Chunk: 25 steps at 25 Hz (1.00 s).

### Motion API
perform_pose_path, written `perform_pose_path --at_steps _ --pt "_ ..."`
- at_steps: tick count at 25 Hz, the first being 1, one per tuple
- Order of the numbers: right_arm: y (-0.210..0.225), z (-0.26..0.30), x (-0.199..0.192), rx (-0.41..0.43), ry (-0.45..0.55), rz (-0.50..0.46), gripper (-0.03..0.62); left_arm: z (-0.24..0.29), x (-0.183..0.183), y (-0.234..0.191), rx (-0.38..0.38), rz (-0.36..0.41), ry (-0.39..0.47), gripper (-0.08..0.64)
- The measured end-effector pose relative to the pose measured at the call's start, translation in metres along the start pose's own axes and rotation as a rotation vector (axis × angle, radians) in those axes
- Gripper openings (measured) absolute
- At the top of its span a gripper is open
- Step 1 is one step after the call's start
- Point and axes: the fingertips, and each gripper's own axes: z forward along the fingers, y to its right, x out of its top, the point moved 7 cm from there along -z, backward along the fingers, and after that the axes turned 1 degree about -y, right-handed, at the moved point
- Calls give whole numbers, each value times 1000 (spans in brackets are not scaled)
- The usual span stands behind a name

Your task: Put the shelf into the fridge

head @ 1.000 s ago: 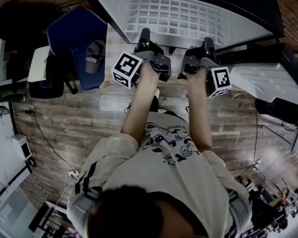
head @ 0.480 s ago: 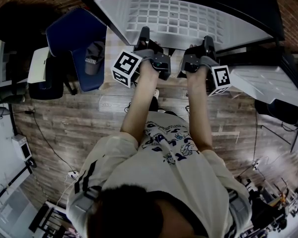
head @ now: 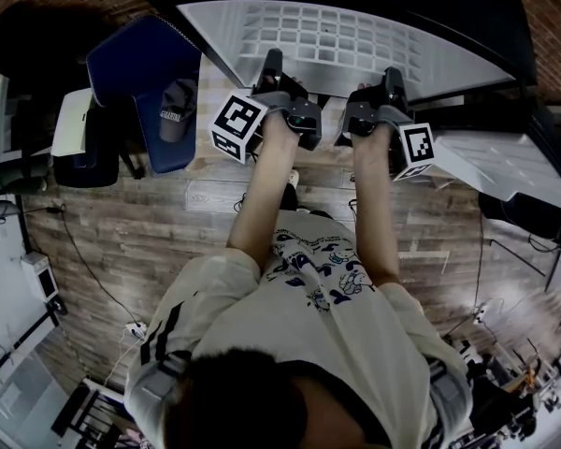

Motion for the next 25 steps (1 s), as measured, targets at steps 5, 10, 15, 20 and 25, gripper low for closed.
perform_pose_path --at_steps 5,10,15,20,25 --pt "0 4 0 4 2 2 49 3 0 0 -3 -2 -3 37" --pt "1 7 2 6 3 5 49 8 -1 -1 -1 -6 -2 37" --pt "0 11 2 6 10 6 49 12 -1 1 -1 -4 -5 37" --pt "-2 12 -1 7 10 9 49 13 3 2 -6 1 -11 38" --pt "-3 7 -10 29 -10 3 49 8 8 1 -7 -4 -16 40"
